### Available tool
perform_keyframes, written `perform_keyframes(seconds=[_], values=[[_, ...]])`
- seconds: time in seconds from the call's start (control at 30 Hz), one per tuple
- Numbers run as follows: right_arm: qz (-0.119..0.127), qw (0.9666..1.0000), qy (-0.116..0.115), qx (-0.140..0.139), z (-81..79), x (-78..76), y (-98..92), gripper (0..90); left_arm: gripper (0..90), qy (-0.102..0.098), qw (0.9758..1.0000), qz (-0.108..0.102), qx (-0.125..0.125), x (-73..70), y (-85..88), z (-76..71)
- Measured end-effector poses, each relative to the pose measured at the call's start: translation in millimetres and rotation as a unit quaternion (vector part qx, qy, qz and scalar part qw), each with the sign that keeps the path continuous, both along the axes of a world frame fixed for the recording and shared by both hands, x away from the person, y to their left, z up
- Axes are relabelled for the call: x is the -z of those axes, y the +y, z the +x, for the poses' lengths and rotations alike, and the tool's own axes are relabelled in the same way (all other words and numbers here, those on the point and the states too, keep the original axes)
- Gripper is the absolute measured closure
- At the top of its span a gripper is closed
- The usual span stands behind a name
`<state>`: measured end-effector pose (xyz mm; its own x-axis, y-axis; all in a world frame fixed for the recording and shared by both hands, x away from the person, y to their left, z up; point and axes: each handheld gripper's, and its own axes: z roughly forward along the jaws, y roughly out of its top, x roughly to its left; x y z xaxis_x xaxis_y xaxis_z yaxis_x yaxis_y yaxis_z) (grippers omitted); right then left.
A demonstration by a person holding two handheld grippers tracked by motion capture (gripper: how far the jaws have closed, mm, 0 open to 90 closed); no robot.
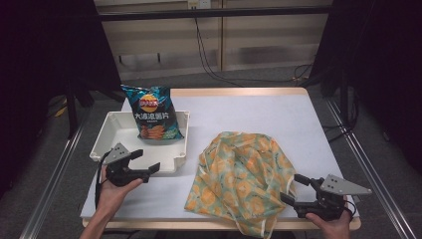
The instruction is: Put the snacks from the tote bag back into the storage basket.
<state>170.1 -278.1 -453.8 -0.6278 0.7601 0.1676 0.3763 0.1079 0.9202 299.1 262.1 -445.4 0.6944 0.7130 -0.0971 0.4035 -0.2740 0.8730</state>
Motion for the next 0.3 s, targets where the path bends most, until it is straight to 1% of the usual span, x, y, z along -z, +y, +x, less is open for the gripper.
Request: perform_keyframes(seconds=[0.03, 0.1, 0.17, 0.2, 0.27, 0.3], values=[[0.0, 1.0, 0.0, 0.0, -0.2, 0.0, -0.3, 17.1, 13.9, 0.006, 1.0, 0.002, -0.004, 1.5, 0.0, -3.5], [-0.001, 1.0, 0.001, 0.002, -0.3, 0.1, -0.3, 17.2, 10.8, 0.024, 0.9992, -0.03, -0.008, 6.5, 1.5, -7.7], [-0.002, 1.0, 0.001, 0.002, -0.3, -0.1, -0.3, 17.2, 10.2, 0.015, 0.9996, -0.017, -0.014, 10.6, 1.0, -13.8], [-0.002, 1.0, 0.001, 0.003, -0.2, -0.3, -0.6, 17.2, 10.3, 0.016, 0.9997, -0.014, -0.012, 12.5, 1.4, -15.9], [-0.004, 1.0, 0.0, 0.001, 0.0, -0.9, -1.4, 17.2, 10.3, 0.018, 0.9993, -0.025, -0.019, 15.0, 3.1, -19.5], [-0.001, 1.0, 0.0, 0.004, 0.2, -1.2, -1.7, 17.2, 10.3, 0.019, 0.9993, -0.026, -0.02, 15.8, 3.2, -19.6]])
